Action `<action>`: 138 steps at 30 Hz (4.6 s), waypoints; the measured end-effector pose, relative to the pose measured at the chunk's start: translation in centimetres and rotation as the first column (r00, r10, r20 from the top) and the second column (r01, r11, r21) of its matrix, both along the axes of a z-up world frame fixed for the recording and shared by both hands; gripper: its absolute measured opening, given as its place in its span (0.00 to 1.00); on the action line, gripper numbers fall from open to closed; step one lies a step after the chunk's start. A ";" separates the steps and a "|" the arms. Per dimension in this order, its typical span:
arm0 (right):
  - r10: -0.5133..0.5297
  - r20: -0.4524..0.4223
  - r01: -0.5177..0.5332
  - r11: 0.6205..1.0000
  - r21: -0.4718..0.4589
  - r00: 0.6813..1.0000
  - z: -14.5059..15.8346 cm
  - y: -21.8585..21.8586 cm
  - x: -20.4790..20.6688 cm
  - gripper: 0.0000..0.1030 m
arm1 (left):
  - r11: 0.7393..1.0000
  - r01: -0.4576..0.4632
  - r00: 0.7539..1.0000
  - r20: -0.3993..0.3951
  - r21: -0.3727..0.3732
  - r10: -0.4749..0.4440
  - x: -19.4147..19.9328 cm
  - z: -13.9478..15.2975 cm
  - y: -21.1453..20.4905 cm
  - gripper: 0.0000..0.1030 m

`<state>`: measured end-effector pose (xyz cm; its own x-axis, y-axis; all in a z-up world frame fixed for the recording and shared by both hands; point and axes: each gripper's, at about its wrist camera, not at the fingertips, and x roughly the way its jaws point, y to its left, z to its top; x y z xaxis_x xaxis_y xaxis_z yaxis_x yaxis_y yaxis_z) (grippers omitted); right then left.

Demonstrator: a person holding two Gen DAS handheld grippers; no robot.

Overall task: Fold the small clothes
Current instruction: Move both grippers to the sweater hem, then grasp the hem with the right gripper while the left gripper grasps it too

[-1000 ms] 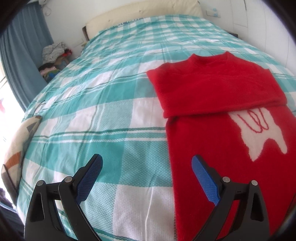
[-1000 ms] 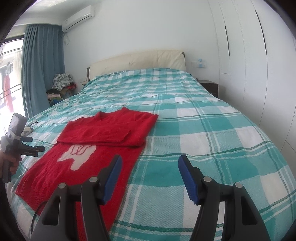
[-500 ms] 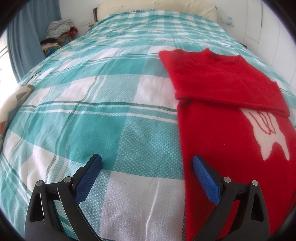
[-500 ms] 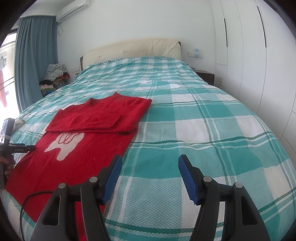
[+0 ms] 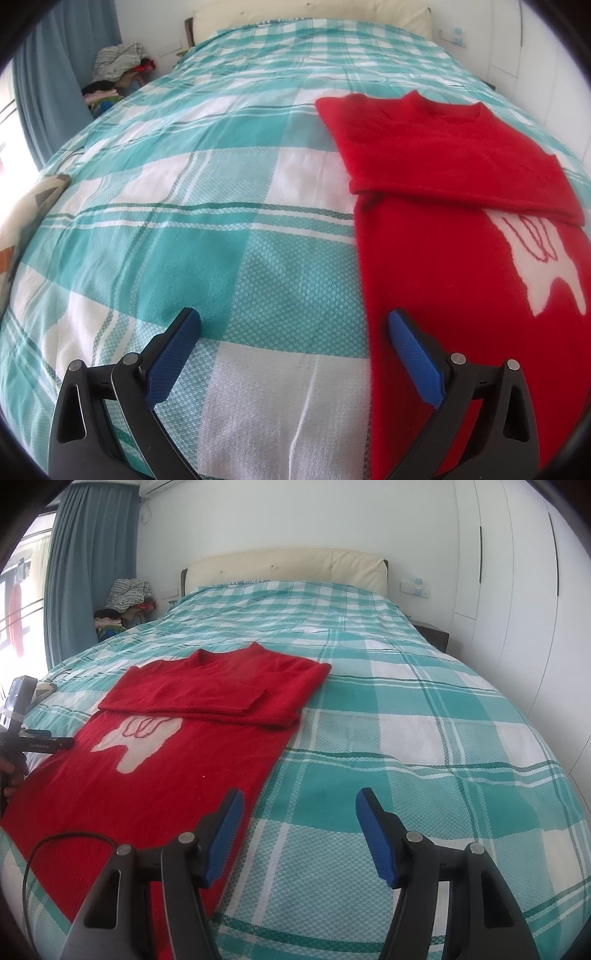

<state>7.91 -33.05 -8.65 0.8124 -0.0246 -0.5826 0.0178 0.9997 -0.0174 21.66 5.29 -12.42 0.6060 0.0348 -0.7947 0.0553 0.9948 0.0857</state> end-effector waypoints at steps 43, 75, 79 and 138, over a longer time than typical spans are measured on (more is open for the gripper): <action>0.384 -0.268 -0.314 0.911 0.269 0.884 -1.4 3.5 -6.4 0.66 | 0.922 0.197 0.960 -0.127 -0.334 -0.251 -13.8 1.6 0.3 0.66; 0.205 0.062 -0.214 0.947 0.239 0.977 10.0 -0.3 -9.4 0.67 | 0.942 0.138 0.990 0.078 -0.304 -0.120 -8.7 5.8 1.8 0.71; 0.180 0.242 -0.269 0.870 0.414 0.953 12.3 -1.9 -10.1 0.72 | 0.948 0.147 0.984 0.135 -0.281 -0.112 -7.6 5.7 1.9 0.71; 0.128 -0.022 -0.107 0.898 0.427 0.992 5.4 -2.2 16.5 0.05 | 0.853 0.170 0.982 0.154 -0.494 -0.107 11.4 8.9 -3.1 0.04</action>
<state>24.45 -35.29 -3.23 0.7649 0.3273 -0.5549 -0.0903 0.9073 0.4106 33.03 2.19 -3.49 0.6635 -0.4414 -0.6041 0.2169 0.8862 -0.4093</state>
